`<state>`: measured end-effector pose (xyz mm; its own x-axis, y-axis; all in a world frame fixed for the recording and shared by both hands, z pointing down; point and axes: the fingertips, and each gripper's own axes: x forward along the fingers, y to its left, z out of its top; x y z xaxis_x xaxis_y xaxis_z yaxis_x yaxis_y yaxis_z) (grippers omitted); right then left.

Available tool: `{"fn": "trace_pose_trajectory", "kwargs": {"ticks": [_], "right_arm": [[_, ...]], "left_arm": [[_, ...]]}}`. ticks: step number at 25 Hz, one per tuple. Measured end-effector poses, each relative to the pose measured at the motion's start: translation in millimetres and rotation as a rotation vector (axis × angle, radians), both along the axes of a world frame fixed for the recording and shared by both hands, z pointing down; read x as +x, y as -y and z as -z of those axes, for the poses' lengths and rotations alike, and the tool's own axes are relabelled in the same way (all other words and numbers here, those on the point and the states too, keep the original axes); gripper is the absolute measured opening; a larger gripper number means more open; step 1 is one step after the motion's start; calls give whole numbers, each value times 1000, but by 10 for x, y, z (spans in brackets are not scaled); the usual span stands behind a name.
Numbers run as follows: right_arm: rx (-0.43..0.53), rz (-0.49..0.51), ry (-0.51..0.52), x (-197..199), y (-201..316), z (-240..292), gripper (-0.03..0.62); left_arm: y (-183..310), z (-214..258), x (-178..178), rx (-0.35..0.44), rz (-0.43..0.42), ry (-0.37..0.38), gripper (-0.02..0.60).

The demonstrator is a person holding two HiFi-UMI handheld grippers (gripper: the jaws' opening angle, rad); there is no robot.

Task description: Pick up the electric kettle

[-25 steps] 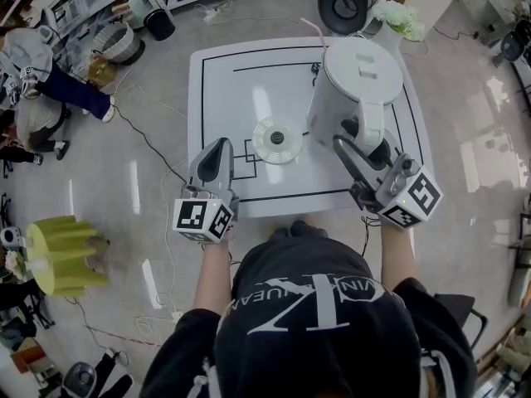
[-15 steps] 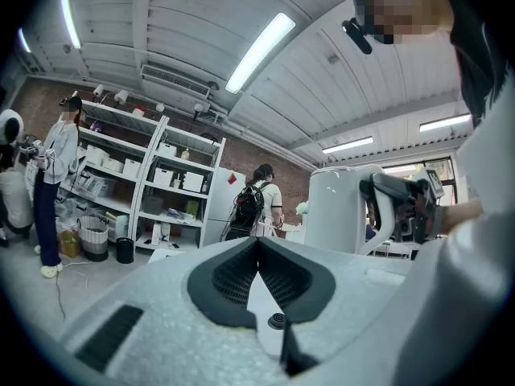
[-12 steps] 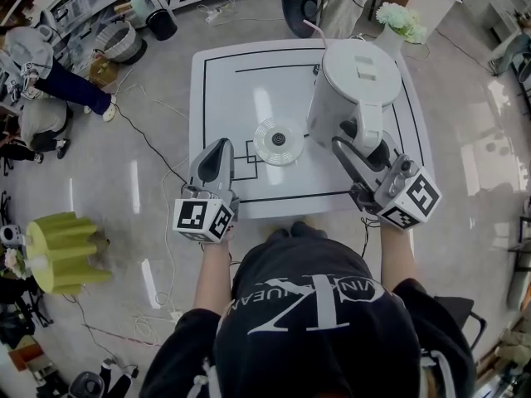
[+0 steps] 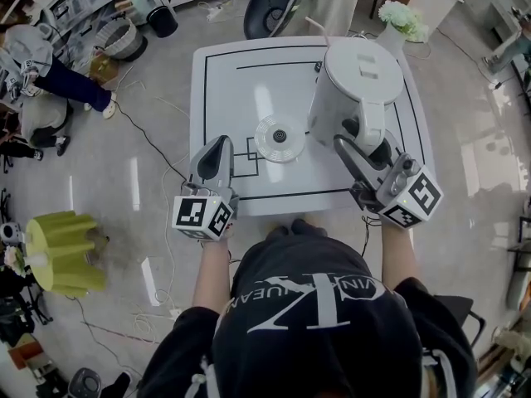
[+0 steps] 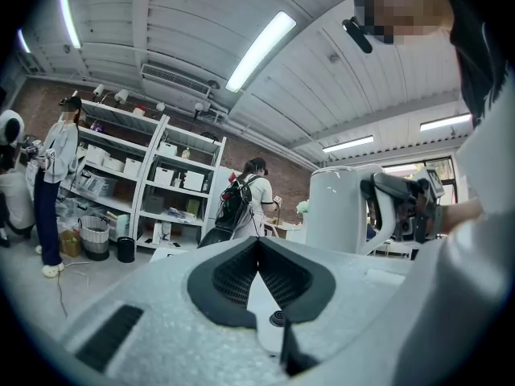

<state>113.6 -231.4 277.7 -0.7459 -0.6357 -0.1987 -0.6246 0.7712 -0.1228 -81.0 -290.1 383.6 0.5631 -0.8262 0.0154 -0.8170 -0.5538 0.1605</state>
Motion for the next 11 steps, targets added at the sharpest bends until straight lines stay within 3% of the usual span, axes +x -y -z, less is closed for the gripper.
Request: {"fn": "trace_pose_trajectory", "kwargs": {"ticks": [11], "right_arm": [[-8,8,27,-33,-6,67,120]], "left_arm": [[19,-2,-16,1,-5,1,6]]}}
